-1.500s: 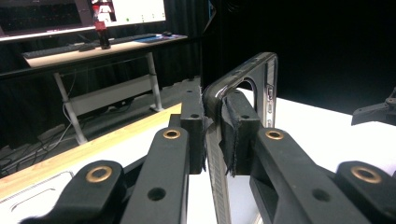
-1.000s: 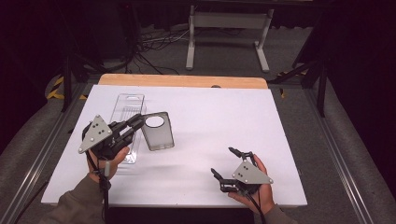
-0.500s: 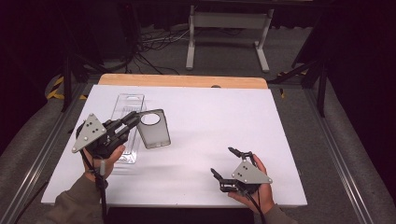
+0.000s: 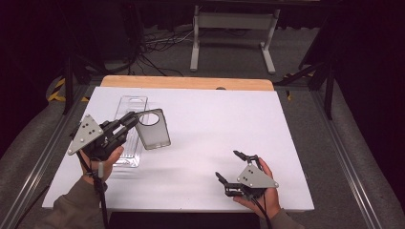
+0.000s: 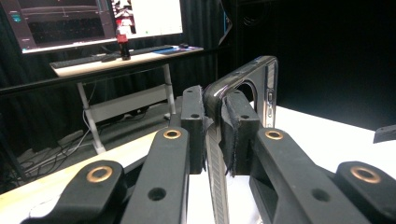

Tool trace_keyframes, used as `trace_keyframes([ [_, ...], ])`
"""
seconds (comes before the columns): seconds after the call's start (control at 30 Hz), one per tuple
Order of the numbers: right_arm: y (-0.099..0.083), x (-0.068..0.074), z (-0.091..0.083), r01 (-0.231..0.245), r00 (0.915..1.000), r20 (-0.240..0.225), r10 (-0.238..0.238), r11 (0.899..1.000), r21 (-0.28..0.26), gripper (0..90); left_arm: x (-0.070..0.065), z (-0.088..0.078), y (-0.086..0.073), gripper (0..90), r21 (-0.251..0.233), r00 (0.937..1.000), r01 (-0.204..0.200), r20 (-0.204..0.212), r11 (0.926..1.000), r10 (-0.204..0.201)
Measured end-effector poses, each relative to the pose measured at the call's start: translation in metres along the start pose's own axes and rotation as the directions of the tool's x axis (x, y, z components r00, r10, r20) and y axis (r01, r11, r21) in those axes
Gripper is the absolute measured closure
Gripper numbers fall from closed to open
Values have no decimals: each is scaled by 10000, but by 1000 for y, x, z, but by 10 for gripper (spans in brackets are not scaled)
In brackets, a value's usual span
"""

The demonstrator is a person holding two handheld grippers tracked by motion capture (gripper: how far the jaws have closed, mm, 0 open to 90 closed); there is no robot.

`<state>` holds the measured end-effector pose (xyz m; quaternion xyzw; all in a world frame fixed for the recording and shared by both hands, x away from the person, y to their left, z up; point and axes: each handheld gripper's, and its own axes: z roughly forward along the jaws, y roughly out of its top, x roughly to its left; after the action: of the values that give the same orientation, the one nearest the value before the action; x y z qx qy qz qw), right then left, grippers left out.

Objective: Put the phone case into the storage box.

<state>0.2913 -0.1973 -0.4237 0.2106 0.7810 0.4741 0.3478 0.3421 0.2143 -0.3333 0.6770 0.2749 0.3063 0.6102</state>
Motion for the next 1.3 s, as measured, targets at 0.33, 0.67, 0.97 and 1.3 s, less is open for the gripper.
trace_keyframes([
  [0.33,0,0,0,38,10000,24,-38,10000,-27,150,7,-5,1,803,-114,9998,-4,-197,9999,2],
  [0.67,0,0,0,59,10000,34,-59,10000,1,150,13,-9,2,803,-176,9993,27,-369,9998,-34],
  [0.97,1,1,0,71,10000,17,-71,10000,15,150,19,-14,2,804,-217,9986,3,-528,9998,-14],
  [1.3,2,1,-1,84,10000,51,-84,10000,-39,151,29,-19,2,804,-309,9978,103,-653,9995,-123],
])
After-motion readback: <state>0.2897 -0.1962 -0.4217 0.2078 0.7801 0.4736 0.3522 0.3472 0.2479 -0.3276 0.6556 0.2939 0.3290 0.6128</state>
